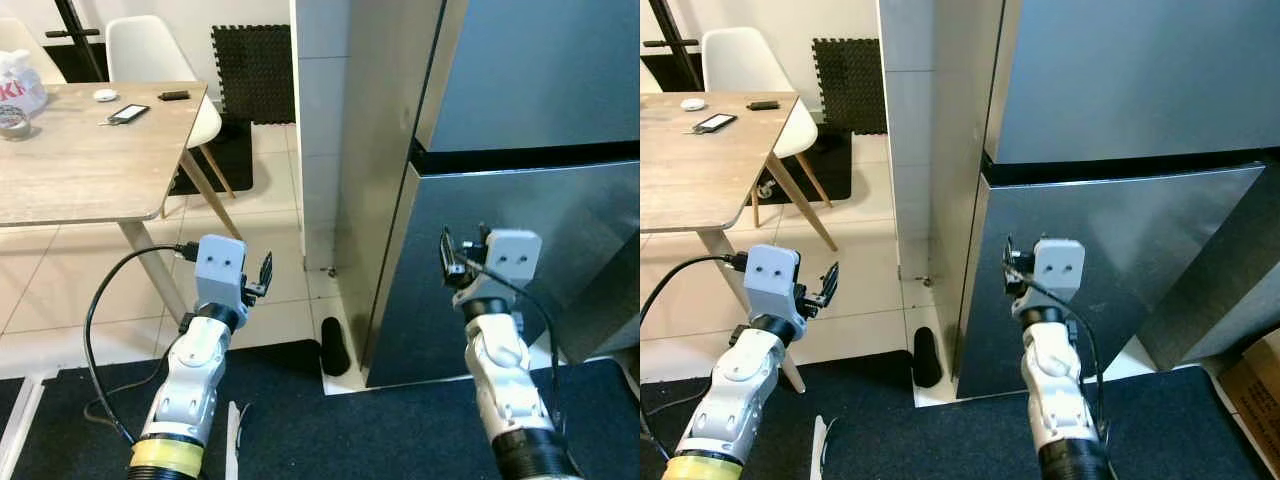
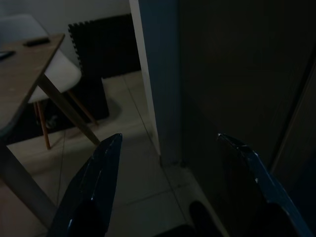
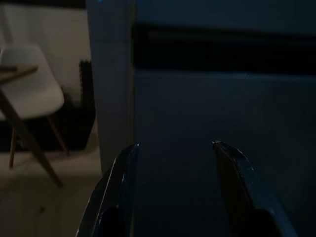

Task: Restocking fridge

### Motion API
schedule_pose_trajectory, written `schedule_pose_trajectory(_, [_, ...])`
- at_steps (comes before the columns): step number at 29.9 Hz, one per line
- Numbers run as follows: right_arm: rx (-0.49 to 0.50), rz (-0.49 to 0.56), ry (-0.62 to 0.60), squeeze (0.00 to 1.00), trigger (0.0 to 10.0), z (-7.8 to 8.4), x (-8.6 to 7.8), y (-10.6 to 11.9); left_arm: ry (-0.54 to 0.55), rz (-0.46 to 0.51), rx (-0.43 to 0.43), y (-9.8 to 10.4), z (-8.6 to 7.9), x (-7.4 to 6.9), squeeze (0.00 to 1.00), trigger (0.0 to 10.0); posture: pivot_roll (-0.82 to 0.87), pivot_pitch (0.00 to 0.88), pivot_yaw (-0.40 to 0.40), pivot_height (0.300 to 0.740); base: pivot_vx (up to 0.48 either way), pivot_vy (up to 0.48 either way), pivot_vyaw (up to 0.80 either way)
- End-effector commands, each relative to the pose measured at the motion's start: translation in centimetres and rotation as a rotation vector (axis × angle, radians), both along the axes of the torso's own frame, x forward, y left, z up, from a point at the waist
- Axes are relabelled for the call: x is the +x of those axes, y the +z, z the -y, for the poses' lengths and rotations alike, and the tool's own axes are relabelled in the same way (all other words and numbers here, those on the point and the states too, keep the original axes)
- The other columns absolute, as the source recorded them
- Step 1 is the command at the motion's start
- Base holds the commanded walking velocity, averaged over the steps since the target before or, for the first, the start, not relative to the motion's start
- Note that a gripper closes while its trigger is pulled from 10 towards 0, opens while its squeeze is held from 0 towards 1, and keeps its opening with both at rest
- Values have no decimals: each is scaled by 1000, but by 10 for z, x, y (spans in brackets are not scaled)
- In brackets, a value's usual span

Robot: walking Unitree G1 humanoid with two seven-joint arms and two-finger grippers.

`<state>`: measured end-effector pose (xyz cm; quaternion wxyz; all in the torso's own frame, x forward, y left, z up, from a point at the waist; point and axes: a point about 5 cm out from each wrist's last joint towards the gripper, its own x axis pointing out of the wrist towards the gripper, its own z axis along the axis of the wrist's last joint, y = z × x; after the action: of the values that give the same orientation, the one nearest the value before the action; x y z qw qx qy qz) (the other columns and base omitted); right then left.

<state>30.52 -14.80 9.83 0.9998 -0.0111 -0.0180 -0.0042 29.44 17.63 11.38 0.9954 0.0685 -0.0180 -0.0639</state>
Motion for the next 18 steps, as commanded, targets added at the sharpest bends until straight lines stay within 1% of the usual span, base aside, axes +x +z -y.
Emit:
schedule_pose_trajectory(1, [30, 1, 11, 0, 10000, -5, 0, 3, 5, -20, -10, -1, 3, 4, 0, 10000, 9, 0, -17, 740, 0, 0, 0])
schedule_pose_trajectory(6, [23, 1, 28, 0, 10000, -12, 4, 5, -3, -28, -16, -1, 9, 9, 0, 10000, 5, 0, -11, 740, 0, 0, 0])
schedule_pose_trajectory(9, [52, -7, 36, 0, 10000, -13, 5, 6, -13, -35, -26, 1, 11, 10, 0, 10000, 6, 0, -11, 740, 0, 0, 0])
schedule_pose_trajectory(11, [50, -8, 40, 0, 10000, -13, 5, 5, -17, -39, -23, -1, 12, 9, 0, 10000, 10, 0, -7, 740, 0, 0, 0])
schedule_pose_trajectory(13, [25, -39, 8, 0, 10000, -10, 3, -5, 1, -71, -8, -10, 11, 7, 0, 10000, 17, 0, -1, 740, 0, 0, 0])
schedule_pose_trajectory(14, [25, -39, 8, 0, 10000, -10, 3, -5, 1, -71, -8, -10, 11, 7, 0, 10000, 17, 0, -1, 740, 0, 0, 0])
schedule_pose_trajectory(16, [96, -80, -20, 0, 10000, -12, 3, -11, -1, -80, -16, -11, 12, 7, 0, 10000, 14, 0, -14, 740, 0, 0, 0])
schedule_pose_trajectory(18, [101, -85, -21, 0, 10000, -14, 3, -11, 1, -78, -16, -11, 12, 8, 0, 10000, 14, 0, -14, 740, 0, 0, 0])
